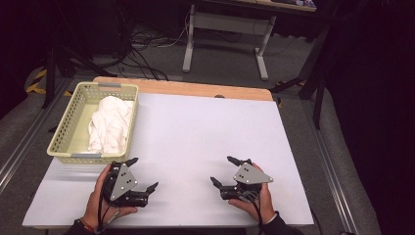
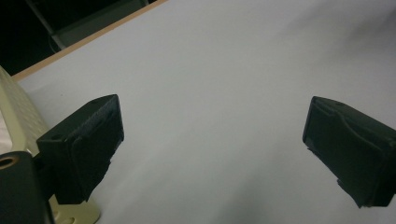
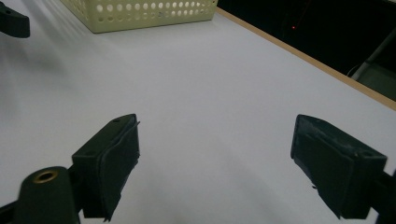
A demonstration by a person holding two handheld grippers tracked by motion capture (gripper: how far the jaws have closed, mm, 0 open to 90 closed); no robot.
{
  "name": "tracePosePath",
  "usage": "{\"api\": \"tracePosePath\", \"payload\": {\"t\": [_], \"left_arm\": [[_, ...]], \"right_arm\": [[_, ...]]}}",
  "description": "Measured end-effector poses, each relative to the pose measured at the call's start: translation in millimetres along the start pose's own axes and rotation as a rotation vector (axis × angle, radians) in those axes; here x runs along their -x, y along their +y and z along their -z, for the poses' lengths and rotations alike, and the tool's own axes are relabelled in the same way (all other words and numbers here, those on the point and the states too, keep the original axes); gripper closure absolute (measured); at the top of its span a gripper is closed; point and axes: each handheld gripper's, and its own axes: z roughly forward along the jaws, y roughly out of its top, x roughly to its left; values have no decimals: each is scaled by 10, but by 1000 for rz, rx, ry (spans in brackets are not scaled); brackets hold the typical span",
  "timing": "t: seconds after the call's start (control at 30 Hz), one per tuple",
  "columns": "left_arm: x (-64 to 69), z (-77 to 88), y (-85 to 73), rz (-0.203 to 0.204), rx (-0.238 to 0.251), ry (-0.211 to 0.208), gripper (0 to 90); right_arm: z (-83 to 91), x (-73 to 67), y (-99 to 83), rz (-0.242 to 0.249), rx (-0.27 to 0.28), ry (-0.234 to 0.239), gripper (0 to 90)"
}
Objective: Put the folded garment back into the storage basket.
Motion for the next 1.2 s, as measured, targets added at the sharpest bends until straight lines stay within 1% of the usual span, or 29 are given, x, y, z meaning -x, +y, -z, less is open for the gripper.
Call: {"api": "tracePosePath", "payload": {"t": [0.1,0.17,0.3,0.37,0.43,0.5,1.2], "left_arm": [[-14,3,-3,7,6,-3,56],[-32,7,-4,19,10,-6,54],[-44,14,-7,20,12,-11,54],[-52,23,-8,29,16,-19,54],[-57,27,-8,30,15,-15,54],[-62,28,-8,36,17,-18,56],[-82,30,-9,37,14,-25,59]], "right_arm": [[-7,-1,-5,1,3,3,155],[-12,12,-13,-11,6,4,142],[-10,19,-15,-16,10,-3,136],[-11,13,-11,-12,11,-3,136],[-11,4,-8,-10,10,-4,136],[-17,-4,-2,-1,3,-20,136],[-8,-2,4,4,8,-23,136]]}}
